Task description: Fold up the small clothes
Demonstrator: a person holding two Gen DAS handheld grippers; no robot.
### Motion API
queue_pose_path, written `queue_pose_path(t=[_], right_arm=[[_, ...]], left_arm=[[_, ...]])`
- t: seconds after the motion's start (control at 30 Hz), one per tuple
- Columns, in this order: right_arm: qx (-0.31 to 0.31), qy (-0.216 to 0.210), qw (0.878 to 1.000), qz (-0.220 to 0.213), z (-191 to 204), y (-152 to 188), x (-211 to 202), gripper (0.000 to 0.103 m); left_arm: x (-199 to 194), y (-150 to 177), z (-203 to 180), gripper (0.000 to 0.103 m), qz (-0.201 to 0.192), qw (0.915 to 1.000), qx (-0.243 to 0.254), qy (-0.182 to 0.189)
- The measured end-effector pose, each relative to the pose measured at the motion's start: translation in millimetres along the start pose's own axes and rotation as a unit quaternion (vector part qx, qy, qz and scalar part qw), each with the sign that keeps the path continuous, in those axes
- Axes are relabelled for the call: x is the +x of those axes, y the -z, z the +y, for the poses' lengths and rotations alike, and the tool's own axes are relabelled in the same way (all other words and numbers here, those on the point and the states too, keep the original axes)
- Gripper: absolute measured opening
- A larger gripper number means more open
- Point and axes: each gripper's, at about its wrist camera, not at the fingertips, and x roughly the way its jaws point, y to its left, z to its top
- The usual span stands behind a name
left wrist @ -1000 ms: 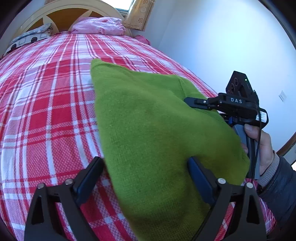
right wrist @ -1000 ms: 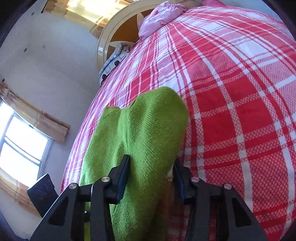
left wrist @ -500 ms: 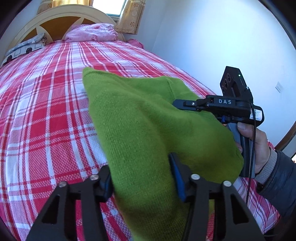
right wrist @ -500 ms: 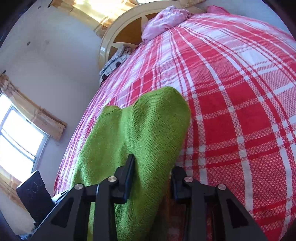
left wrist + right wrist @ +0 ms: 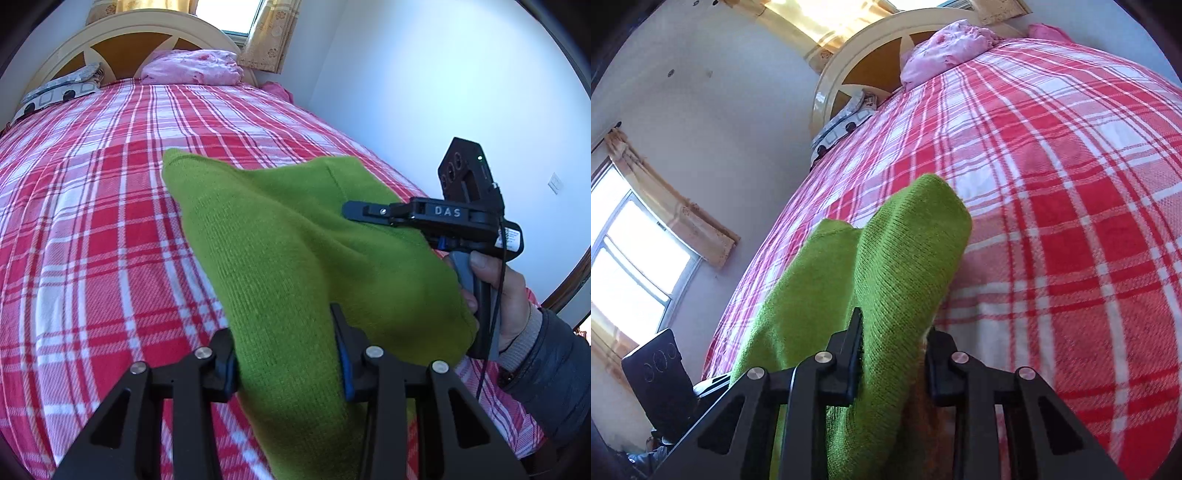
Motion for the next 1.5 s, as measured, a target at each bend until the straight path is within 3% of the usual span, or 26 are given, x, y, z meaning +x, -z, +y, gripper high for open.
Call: queue_pose_path(t=[0.6, 1.5], right_arm=[[-0.025, -0.058, 0.998, 0.006, 63.1, 19.9, 9.9, 0.027], [-0.109, -0.147, 0.980, 0.078, 213.9, 40.4, 95.0, 0.026]], left_arm=[[-50.4, 13.2, 29.0, 0.041, -0.011, 0.9995, -0.015, -0.025], [-164.8, 56.0, 118.0, 0.041, -0.073, 0.9887, -0.074, -0.108]])
